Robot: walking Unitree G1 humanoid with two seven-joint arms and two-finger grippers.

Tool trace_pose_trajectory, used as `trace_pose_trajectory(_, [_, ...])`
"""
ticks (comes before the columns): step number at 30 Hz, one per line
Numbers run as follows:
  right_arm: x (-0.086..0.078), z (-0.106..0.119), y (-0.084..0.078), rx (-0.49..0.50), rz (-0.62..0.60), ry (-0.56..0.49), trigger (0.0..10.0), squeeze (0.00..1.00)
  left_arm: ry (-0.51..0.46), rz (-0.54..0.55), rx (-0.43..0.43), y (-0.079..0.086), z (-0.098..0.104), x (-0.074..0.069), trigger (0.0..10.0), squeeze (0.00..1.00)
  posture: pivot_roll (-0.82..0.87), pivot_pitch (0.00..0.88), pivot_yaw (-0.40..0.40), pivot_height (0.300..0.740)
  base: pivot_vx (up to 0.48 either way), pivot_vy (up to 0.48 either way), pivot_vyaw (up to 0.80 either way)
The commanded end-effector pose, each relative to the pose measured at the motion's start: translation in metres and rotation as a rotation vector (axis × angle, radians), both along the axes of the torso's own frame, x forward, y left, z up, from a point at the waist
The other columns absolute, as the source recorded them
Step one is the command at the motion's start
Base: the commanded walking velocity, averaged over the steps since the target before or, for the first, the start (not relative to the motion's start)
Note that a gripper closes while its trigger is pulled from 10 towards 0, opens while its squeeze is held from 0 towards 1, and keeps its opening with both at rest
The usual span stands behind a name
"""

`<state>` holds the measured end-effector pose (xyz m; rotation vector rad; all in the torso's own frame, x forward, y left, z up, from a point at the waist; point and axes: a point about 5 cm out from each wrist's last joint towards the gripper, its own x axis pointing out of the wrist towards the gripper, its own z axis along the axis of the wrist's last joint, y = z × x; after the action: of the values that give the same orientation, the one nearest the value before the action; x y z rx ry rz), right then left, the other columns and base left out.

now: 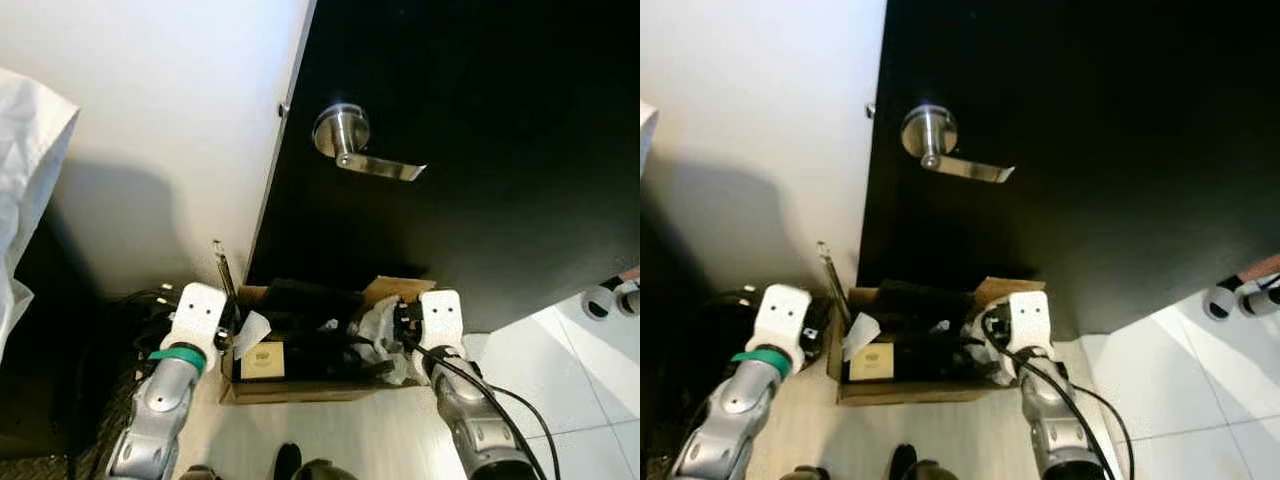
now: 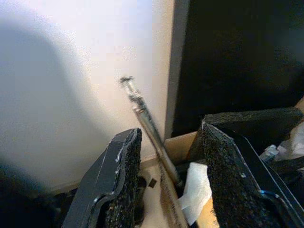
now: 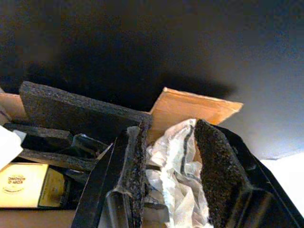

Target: Clean up the room

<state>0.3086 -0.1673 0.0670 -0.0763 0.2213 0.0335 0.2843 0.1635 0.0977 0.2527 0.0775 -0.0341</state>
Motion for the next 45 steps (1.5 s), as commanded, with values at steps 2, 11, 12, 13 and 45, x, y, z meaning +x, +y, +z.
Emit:
trace_pose_trajectory(2, [-0.007,-0.010,-0.006,0.005,-0.033,0.027,10.0,0.00,0.019,0.011,-0.020,0.000,-0.007,-0.006,10.0,0.00,0.12,0.097,-0.171,0.740,0.000,0.000,0.00])
trace_pose_trajectory(11, [-0.006,-0.011,-0.002,0.039,-0.095,0.010,10.0,0.00,0.053,-0.009,-0.004,0.004,-0.013,-0.004,10.0,0.00,0.15,0.002,-0.006,0.740,0.000,0.000,0.00])
trace_pose_trajectory(12, [-0.006,-0.011,-0.002,0.039,-0.095,0.010,10.0,0.00,0.053,-0.009,-0.004,0.004,-0.013,-0.004,10.0,0.00,0.15,0.002,-0.006,0.740,0.000,0.000,0.00])
trace_pose_trajectory(13, [-0.009,-0.019,0.001,0.042,-0.105,0.031,10.0,0.00,0.066,-0.021,-0.010,0.005,-0.017,-0.003,10.0,0.00,0.15,0.000,0.010,0.740,0.000,0.000,0.00])
trace_pose_trajectory(45, [-0.025,-0.044,0.011,0.089,-0.109,0.111,10.0,0.00,0.069,-0.043,-0.095,0.010,-0.025,-0.011,10.0,0.00,0.11,0.000,-0.023,0.740,0.000,0.000,0.00])
